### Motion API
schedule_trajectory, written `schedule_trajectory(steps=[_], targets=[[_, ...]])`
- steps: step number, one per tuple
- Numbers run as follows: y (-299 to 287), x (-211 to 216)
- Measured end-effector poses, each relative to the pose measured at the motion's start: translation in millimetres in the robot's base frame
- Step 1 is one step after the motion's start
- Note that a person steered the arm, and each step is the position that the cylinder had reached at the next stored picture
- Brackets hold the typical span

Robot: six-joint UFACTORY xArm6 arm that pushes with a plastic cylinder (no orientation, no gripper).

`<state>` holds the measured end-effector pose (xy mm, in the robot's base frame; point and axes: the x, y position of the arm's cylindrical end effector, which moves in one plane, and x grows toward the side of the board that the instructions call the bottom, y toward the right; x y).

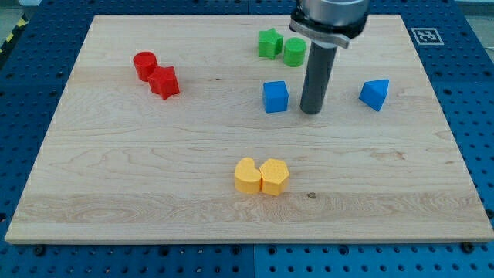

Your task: Move your arm to the bottom center

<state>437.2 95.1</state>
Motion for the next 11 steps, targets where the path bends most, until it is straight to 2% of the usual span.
schedule_trajectory(steps=[1, 3, 4, 5, 6, 7, 9, 11], targets=[[-7, 24], [-126, 28], [-176, 53], [-192, 102], [-170, 166], [-160, 181], [-121, 179], [-112, 135]])
